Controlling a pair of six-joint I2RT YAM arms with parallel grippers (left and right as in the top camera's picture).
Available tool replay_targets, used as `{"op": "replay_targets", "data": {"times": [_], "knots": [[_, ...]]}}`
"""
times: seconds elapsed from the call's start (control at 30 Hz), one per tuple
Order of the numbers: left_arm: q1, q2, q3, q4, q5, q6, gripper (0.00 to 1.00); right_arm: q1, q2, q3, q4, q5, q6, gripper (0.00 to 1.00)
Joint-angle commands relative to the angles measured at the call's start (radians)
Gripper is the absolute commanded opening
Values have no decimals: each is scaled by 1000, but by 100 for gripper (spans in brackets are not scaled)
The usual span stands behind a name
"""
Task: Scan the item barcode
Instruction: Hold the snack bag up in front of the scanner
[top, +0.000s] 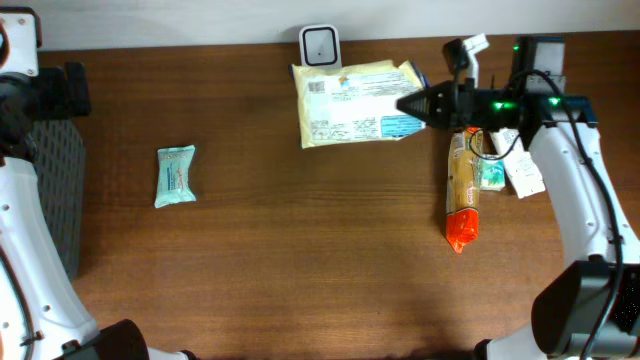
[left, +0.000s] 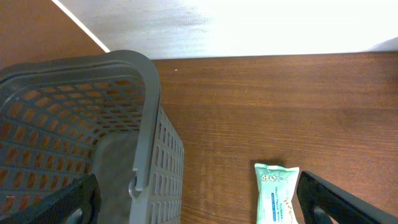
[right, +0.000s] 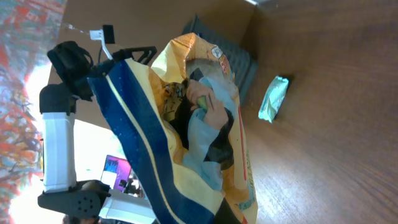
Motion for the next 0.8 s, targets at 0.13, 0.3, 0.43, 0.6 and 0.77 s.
{"op": "replay_targets", "data": {"times": [0.13, 0.3, 0.43, 0.6, 0.77], "knots": [[2, -11, 11, 1, 4, 11, 99, 154, -38, 116, -49, 816, -102, 4], [2, -11, 11, 1, 4, 11, 99, 507, 48, 126, 236, 1789, -454, 4], [2, -11, 11, 1, 4, 11, 99, 537, 195, 126, 596, 1971, -743, 4], [2, -11, 11, 1, 4, 11, 99, 537, 370, 126, 1003, 2020, -1144, 4], [2, -11, 11, 1, 4, 11, 99, 529, 512, 126, 1350, 1943, -1374, 4]]}}
